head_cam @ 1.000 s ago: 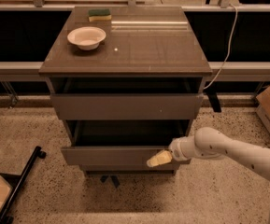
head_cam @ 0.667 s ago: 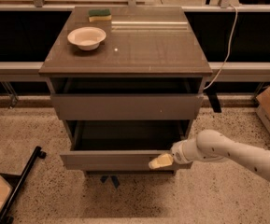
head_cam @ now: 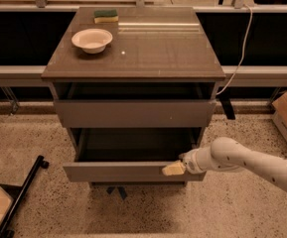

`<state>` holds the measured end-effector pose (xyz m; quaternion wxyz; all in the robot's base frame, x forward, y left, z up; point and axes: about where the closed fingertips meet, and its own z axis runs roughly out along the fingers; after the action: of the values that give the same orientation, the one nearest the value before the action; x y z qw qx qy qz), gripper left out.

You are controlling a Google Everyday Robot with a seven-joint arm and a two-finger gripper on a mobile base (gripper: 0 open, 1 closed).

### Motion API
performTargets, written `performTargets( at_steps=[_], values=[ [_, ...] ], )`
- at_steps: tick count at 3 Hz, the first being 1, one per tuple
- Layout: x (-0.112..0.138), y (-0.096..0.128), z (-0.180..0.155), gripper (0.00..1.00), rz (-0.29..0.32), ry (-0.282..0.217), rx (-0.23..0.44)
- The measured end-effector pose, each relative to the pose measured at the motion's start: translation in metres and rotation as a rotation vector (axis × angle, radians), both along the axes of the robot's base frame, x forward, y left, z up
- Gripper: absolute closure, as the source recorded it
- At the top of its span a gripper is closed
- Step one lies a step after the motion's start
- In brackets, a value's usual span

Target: Open middle drawer

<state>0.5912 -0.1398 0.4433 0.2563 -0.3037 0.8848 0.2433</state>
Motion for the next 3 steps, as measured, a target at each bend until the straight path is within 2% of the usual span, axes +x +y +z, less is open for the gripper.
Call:
performTargets(
  at_steps=[1,2,3],
  values=[
    [0.000,0.000,0.000,0.05,0.000,0.000,0.000],
    [-0.027,-0.008,-0.005,0.00,-0.032,0.065,0.008],
    [-0.027,-0.008,-0.005,0.00,-0.032,0.065,0.008]
  ],
)
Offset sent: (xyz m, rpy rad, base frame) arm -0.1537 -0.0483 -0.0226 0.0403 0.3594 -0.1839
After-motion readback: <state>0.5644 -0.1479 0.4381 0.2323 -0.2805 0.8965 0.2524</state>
